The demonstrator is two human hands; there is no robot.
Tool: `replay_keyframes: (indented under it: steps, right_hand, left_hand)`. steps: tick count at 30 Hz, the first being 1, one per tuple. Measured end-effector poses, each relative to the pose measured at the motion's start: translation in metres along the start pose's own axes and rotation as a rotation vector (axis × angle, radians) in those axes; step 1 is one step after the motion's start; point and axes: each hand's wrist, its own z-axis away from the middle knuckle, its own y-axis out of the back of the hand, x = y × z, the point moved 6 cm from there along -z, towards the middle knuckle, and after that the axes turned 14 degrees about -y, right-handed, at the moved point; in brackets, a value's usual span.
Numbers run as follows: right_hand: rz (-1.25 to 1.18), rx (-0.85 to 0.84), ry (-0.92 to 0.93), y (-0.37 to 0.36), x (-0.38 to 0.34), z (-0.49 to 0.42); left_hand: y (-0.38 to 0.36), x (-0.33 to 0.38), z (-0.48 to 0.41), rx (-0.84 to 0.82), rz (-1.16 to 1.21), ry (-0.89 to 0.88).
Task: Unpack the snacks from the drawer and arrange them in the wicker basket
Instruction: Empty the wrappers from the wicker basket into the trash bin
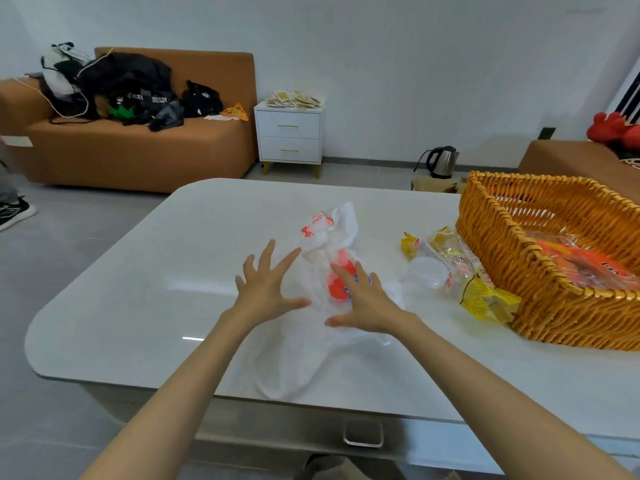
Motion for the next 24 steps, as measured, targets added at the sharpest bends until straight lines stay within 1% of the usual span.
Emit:
replay_keyframes:
  steps: [1,3,6,7,10,12,14,16,19,22,23,24]
  right_hand:
    - [0.019,-0.031,-0.047,-0.006,0.001,-0.008]
    - [0.063,-0.06,-0.125,-0.013,0.001,-0.018]
    - [0.115,0.004,-0.09,-0.014,-0.005,-0.03]
    - [0.068,0.025,-0.063,-0.014,-0.007,-0.034]
    - [-0.217,0.058,0.011,-0.015,-0.009,-0.037]
    - [-0.284,0.093,0.032,-0.013,-0.007,-0.032]
    - [-0.303,0.088,0.089,-0.012,-0.008,-0.025]
    - [-0.314,0.083,0.156,-0.003,-0.01,-0.013]
    - [-0.308,0.092,0.253,0.022,-0.013,0.011]
    - [-0.292,0.118,0.358,0.05,-0.017,0.04]
    - [-0.275,0.129,0.392,0.059,-0.018,0.052]
    - [-0.264,0.138,0.425,0.068,-0.018,0.064]
  left_hand:
    - [-0.01,-0.007,-0.002,-0.084,0.056,0.004]
    - [-0.027,-0.018,-0.008,-0.16,0.106,-0.039]
    - [-0.039,-0.028,-0.018,-0.145,0.095,-0.126]
    - [-0.04,-0.03,-0.022,-0.128,0.12,-0.138]
    - [-0.044,-0.028,-0.031,-0.099,0.225,-0.153]
    - [-0.049,-0.019,-0.032,-0.069,0.274,-0.181]
    - [-0.051,-0.013,-0.028,-0.044,0.279,-0.185]
    - [-0.05,-0.007,-0.02,-0.049,0.22,-0.187]
    - [-0.033,0.007,-0.004,-0.046,0.069,-0.212]
    - [-0.004,0.03,0.012,0.098,-0.147,-0.271]
    - [0.006,0.04,0.016,0.164,-0.176,-0.319]
    - [0.016,0.052,0.02,0.233,-0.157,-0.385]
